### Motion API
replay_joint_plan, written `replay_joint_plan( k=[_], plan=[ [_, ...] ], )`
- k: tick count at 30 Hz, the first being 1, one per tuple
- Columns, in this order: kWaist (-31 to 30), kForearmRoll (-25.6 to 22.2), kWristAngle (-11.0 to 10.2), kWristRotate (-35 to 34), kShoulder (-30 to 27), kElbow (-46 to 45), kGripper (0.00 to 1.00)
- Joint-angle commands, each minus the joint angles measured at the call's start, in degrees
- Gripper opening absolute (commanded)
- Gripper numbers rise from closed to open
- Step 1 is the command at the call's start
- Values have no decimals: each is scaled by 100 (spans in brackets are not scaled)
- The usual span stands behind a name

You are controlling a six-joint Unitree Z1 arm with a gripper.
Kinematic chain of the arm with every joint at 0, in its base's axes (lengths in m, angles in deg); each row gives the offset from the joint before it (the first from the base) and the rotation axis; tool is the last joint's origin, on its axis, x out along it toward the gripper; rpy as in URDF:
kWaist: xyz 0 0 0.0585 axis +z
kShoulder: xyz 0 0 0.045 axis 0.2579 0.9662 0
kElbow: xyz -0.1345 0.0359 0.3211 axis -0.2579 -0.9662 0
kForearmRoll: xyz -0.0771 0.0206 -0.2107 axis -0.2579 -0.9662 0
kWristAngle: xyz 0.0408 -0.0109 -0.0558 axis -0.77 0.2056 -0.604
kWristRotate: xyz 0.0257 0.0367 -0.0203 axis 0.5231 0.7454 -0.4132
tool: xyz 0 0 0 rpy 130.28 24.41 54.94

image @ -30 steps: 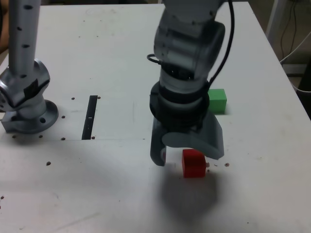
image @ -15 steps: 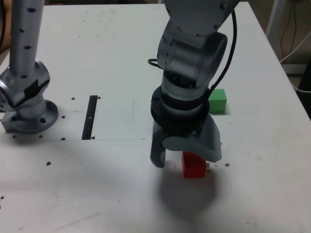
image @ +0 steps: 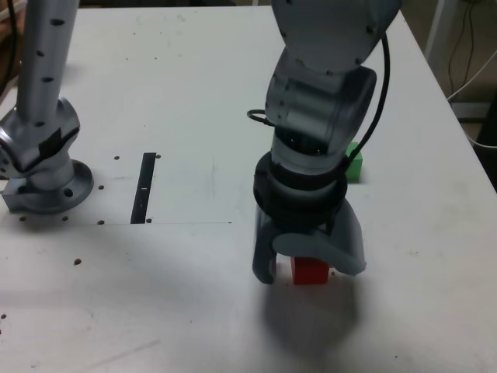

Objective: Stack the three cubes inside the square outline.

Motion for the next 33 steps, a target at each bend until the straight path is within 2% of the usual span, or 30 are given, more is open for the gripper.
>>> replay_joint_plan(
  k=[1, 12, 27, 33],
  plan=[
    [36, 31, -23, 36, 57, 46, 92],
    [118, -117, -130, 67, 138, 115, 87],
    [194, -164, 63, 177, 245, 293, 72],
    [208, -134, 88, 201, 274, 286, 71]
  ],
)
